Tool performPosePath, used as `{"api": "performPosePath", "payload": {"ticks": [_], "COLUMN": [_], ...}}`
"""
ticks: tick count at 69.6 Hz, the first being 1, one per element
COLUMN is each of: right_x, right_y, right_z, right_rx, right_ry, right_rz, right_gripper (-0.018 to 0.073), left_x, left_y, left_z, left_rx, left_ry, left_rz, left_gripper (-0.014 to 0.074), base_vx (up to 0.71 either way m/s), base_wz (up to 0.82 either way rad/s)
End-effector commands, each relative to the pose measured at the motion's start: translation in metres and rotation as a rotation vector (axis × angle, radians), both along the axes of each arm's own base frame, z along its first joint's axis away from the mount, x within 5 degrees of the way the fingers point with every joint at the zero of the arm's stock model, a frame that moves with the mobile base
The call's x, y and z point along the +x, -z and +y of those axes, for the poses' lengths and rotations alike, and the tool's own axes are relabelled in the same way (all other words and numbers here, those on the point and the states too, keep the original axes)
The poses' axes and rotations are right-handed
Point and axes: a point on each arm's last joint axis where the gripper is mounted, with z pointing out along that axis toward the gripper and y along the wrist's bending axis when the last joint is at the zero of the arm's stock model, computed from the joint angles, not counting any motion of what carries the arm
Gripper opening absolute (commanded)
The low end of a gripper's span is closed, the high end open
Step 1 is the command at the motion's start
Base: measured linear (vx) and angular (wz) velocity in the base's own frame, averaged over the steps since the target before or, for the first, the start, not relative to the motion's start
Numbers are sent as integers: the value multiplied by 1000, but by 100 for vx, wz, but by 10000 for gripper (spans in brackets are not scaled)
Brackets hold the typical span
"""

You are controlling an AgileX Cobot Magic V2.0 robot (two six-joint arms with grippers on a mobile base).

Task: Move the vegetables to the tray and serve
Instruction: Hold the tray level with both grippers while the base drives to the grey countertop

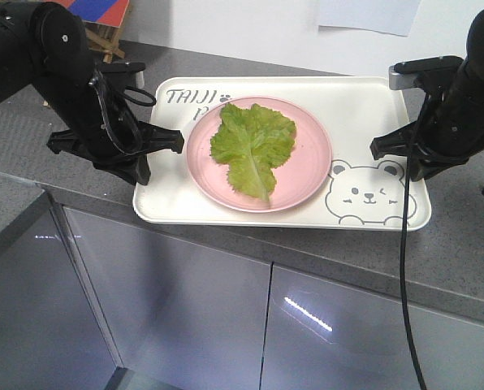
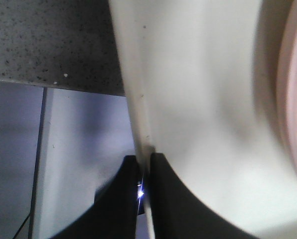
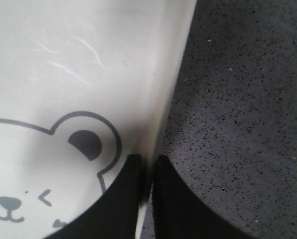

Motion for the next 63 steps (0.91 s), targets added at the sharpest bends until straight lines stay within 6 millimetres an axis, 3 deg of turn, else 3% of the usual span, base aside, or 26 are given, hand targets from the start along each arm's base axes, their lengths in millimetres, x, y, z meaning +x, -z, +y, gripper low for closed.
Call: {"api": "performPosePath", "payload": {"ticks": [1,63], "right_x": [-6,-6], "right_y": [-29,-29], "right_z": [-1,-1], "right_rx": [-18,-18], "right_ry": [-46,-46], "right_rz": [-122,-122], "right_gripper": [-8,-8], "left_x": [-14,-14], "left_y": [-39,-39], "left_z": [-3,-3], "left_rx": [-67,-67], "left_ry": [36,36], "left_rz": [-104,-104], "left_gripper": [-6,-6], "base_vx": [1,3], "base_wz": [-4,-9]}}
